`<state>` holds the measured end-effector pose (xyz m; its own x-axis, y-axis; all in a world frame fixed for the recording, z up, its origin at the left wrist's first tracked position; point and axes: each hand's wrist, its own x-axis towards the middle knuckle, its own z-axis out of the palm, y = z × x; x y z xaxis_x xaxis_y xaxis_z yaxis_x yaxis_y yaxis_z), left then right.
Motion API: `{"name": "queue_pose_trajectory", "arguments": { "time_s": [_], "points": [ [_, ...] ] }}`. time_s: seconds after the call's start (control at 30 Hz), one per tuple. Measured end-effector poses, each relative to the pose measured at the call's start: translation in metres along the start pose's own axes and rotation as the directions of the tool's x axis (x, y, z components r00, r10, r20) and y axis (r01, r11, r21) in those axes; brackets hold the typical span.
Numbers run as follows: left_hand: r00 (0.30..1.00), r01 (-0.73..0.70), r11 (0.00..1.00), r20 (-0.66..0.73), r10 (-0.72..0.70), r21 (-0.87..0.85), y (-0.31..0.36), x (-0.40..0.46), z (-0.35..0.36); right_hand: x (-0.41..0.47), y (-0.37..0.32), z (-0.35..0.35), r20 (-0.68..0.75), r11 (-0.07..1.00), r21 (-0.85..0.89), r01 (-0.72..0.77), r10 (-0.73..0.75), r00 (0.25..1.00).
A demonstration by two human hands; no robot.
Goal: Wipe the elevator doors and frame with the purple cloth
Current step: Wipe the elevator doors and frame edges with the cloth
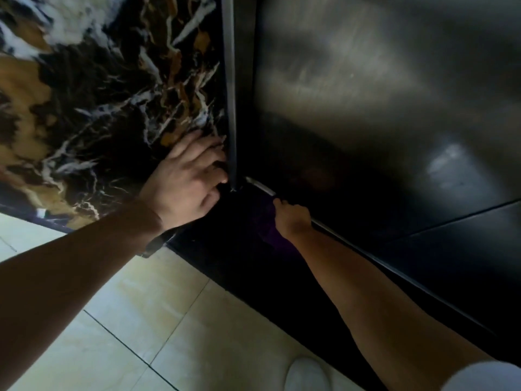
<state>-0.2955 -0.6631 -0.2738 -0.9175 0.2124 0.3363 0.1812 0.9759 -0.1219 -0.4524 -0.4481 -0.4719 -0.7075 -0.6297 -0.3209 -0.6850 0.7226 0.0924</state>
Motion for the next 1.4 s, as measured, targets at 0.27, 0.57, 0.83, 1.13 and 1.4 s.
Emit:
{"name": "queue_pose_trajectory", "arguments": {
  "time_s": [0.27, 0.57, 0.83, 1.13, 1.4],
  "points": [
    [0.981, 0.184, 0.979, 0.085, -0.177, -0.087, 0.042, 0.011, 0.025, -0.067, 0.068, 0.024, 0.045, 0.993, 0.011, -0.12, 0.119, 0.992],
    [0.711, 0.339, 0.928, 0.689, -0.144, -0.156, 0.147, 0.013, 0.1, -0.119, 0.113, 0.037, 0.124, 0.954, 0.051, -0.296, 0.288, 0.95],
    [0.569, 0.419, 0.904, 0.802, -0.184, -0.09, 0.187, 0.015, 0.148, -0.084, 0.068, 0.013, -0.141, 0.994, 0.101, -0.051, 0.065, 0.988],
    [0.337, 0.514, 0.853, 0.935, -0.108, -0.087, 0.205, -0.013, 0.18, -0.072, 0.071, 0.037, -0.022, 0.995, 0.068, -0.07, 0.072, 0.997],
    [0.372, 0.415, 0.905, 0.89, -0.264, 0.095, 0.224, -0.026, 0.175, -0.136, 0.129, 0.061, 0.069, 0.973, 0.085, -0.217, 0.211, 0.975]
  ]
}}
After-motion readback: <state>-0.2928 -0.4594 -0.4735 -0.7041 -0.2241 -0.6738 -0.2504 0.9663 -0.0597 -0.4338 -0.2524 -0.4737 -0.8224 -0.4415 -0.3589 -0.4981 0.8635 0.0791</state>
